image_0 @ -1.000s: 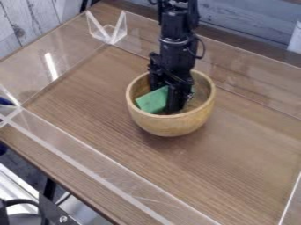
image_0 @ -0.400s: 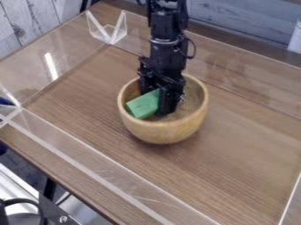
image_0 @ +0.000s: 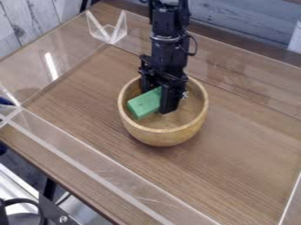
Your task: Remove the green block from inside the brown bowl and put it on the table
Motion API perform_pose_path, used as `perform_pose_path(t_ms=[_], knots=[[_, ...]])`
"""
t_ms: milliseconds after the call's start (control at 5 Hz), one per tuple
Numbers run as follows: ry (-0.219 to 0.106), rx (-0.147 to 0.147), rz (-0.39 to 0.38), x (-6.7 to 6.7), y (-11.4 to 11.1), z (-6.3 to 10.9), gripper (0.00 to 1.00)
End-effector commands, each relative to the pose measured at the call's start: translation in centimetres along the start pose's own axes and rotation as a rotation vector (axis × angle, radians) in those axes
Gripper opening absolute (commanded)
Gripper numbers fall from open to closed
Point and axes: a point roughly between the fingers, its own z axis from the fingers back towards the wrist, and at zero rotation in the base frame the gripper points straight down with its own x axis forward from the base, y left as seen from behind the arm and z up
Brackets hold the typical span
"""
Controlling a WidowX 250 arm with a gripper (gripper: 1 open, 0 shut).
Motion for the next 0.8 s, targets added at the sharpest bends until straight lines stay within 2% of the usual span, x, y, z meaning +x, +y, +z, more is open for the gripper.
perform_pose_path(t_ms=[0, 600], knots=[[-0.096, 0.049, -0.005, 0.9, 0.1, 3.1, 0.0], [-0.134, 0.061, 0.0, 1.4, -0.1, 4.5, 0.0]])
